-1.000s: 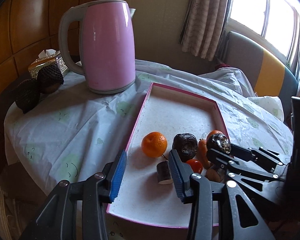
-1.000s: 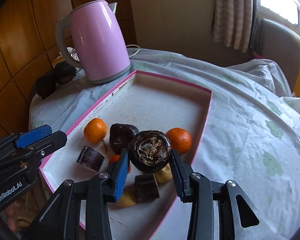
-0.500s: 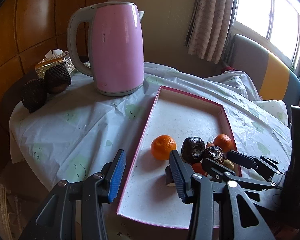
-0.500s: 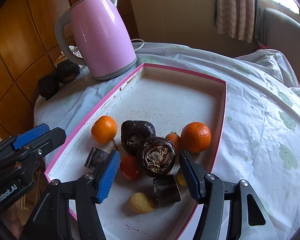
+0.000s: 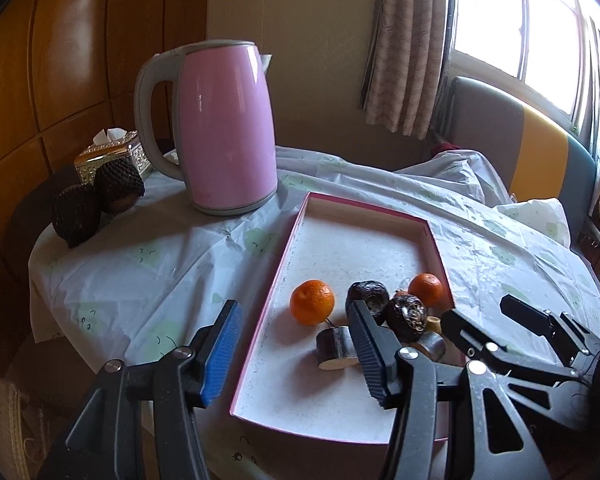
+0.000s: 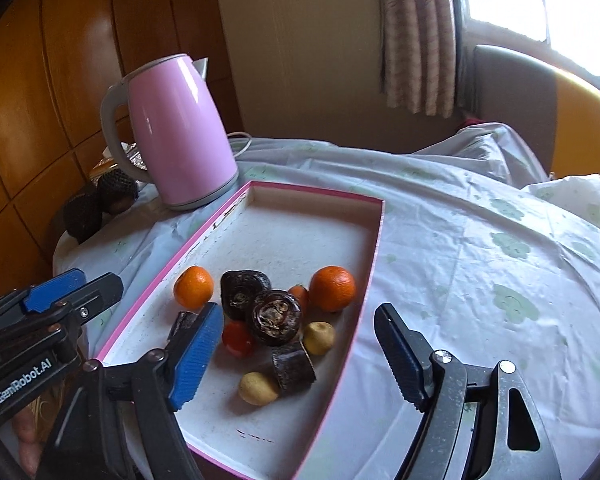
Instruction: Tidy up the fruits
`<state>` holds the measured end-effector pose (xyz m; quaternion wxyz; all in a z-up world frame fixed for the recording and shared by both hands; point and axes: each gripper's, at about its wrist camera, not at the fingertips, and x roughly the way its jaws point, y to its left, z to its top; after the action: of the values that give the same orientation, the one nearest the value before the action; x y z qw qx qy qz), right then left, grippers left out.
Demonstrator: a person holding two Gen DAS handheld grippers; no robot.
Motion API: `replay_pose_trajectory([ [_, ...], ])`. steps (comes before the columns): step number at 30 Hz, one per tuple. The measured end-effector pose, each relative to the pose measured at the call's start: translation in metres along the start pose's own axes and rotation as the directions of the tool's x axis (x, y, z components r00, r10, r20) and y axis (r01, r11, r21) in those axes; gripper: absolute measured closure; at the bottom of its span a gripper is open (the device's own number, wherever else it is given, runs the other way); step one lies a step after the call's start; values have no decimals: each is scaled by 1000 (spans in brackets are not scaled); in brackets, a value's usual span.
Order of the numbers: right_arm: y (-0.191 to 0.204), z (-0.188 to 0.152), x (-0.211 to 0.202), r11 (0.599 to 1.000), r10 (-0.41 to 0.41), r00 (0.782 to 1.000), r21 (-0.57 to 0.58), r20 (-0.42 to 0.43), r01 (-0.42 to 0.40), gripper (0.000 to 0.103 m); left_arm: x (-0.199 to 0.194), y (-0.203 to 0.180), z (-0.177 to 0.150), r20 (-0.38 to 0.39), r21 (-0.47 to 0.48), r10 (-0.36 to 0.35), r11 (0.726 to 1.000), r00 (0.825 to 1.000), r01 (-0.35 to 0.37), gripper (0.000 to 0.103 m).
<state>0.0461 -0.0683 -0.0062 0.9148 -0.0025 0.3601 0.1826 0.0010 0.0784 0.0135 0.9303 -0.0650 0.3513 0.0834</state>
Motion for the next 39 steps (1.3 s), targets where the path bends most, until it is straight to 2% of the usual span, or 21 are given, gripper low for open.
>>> replay_pose_trajectory([
  [2, -1, -4, -3, 1000, -15, 1000, -4, 5, 15, 21, -3, -3, 0, 7, 9, -1, 1000, 1000, 1, 40],
  [7, -4, -10, -10, 1000, -25, 1000, -1, 14, 25, 20, -12, -11, 1, 35, 29, 2, 1000, 999, -3, 38],
  [11, -4, -12, -14, 999, -36, 999, -4, 28, 36, 20, -17, -15, 1, 69, 25, 40, 999, 997, -42, 29],
  [18, -4, -14, -17, 999, -40, 999, -6, 37, 40, 18, -19, -17, 0, 103, 17, 107, 994, 989, -110, 29],
  [39, 0, -13, -18, 999, -43, 998, -19, 48, 44, 17, -18, -14, -2, 88, 7, 121, 992, 989, -122, 29],
])
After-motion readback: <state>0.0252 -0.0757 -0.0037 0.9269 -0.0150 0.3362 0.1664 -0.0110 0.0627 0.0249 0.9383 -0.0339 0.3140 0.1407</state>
